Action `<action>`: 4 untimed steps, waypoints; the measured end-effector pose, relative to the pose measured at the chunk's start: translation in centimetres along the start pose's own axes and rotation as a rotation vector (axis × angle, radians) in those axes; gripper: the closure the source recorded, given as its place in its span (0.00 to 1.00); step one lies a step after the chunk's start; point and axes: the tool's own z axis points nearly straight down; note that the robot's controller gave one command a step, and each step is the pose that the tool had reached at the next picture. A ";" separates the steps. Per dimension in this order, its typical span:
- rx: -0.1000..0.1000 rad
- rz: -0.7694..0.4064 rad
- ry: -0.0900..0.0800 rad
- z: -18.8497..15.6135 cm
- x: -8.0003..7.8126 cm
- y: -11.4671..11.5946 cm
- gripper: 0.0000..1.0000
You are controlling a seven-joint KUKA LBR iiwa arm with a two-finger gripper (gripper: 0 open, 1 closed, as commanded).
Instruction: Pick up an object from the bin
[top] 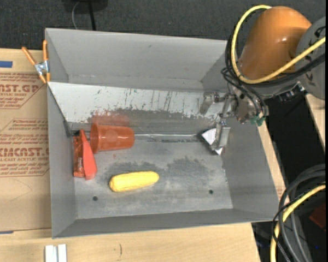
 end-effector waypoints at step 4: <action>-0.007 -0.131 0.009 7.1 4.2 10.6 1.00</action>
Offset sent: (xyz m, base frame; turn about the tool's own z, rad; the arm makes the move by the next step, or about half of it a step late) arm -0.0916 -0.0323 0.0350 -0.0299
